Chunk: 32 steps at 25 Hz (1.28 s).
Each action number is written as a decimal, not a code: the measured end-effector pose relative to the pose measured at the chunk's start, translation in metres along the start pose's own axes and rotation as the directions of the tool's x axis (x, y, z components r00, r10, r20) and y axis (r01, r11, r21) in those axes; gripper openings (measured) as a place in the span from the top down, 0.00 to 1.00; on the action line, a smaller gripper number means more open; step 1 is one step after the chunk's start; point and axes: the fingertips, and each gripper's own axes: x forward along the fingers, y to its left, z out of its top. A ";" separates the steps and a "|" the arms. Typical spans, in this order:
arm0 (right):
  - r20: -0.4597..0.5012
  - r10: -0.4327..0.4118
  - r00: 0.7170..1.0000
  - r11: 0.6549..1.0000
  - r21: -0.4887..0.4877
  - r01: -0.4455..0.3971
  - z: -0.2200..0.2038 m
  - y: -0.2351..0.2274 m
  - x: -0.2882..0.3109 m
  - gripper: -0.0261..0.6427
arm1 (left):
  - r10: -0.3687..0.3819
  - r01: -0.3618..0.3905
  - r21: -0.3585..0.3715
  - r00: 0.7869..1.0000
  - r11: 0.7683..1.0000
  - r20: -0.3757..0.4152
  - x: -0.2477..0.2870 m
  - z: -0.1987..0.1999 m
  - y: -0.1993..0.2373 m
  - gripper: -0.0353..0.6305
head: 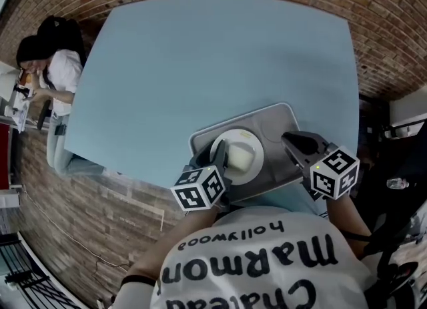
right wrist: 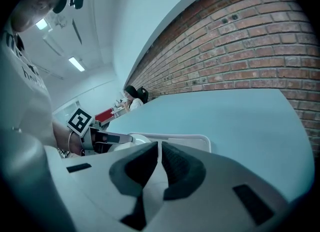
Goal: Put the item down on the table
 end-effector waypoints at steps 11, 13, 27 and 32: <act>-0.003 -0.016 1.000 1.000 0.009 0.016 -0.004 -0.005 -0.008 0.94 | 0.028 -0.027 0.147 1.000 0.989 -0.010 0.009 0.002 -0.001 0.81; -0.005 -0.020 1.000 1.000 0.009 0.020 -0.005 -0.006 -0.009 0.94 | 0.029 -0.028 0.152 1.000 0.988 -0.005 0.009 0.003 -0.002 0.81; -0.031 -0.013 0.999 1.000 0.021 0.014 -0.014 -0.003 -0.014 0.94 | 0.011 -0.013 0.565 1.000 0.825 0.007 0.015 0.000 -0.025 0.81; -0.045 -0.009 0.999 1.000 0.021 0.010 -0.020 -0.004 -0.016 0.94 | 0.007 -0.010 0.549 1.000 0.836 0.008 0.020 -0.003 -0.025 0.81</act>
